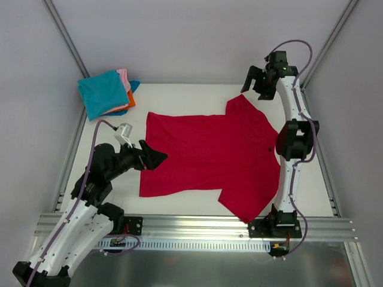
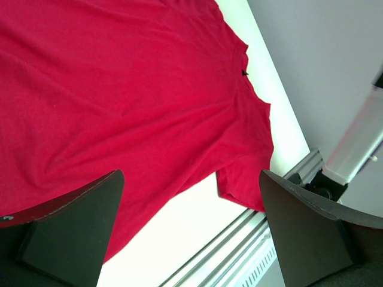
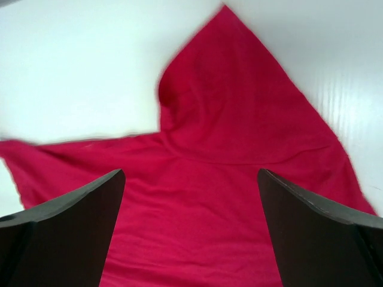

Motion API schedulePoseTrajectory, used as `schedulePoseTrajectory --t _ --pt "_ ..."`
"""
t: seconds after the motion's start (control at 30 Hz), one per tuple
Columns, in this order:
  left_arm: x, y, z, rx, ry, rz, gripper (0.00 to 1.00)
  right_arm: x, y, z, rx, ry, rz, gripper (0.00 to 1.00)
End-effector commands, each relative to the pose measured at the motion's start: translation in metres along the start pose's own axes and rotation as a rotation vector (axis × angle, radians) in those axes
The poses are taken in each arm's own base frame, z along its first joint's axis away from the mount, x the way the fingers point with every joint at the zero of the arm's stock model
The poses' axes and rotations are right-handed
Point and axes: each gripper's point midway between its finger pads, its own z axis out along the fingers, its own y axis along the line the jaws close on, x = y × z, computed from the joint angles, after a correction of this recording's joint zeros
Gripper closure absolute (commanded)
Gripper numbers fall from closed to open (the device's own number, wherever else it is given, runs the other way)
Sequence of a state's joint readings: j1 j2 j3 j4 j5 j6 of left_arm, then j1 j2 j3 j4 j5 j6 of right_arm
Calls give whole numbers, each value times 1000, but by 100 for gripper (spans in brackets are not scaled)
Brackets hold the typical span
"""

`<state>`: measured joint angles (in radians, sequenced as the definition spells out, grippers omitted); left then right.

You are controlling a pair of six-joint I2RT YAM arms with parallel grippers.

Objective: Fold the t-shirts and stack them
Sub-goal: Grap the side of the flattened tshirt furthest away from the robot with both arms

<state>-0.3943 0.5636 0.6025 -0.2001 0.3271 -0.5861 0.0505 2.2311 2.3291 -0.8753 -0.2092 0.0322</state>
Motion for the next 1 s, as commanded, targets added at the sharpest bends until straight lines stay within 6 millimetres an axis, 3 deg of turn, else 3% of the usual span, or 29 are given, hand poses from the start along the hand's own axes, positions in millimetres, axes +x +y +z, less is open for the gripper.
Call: schedulePoseTrajectory --t 0.0,0.07,0.1,0.2,0.3,0.47,0.53,0.97 --pt "1 -14 -13 59 -4 66 1 -5 -6 16 -43 11 88 1" --pt "2 -14 -17 56 -2 73 2 -19 -12 33 -70 -47 108 0" --pt "5 -11 -18 42 11 71 1 -10 -14 50 -83 -25 128 1" --pt "9 -8 -17 31 24 66 1 -18 -27 72 -105 -47 173 1" --pt "15 -4 -13 27 61 67 1 -23 -28 80 -117 -74 171 1" --pt "20 2 -5 22 77 58 1 -51 -30 96 -187 -142 221 1" --pt "25 3 -2 32 89 42 2 -49 -42 107 -206 -130 279 1" --pt "40 12 -5 23 86 1 1 -23 -45 81 -212 -78 237 1"
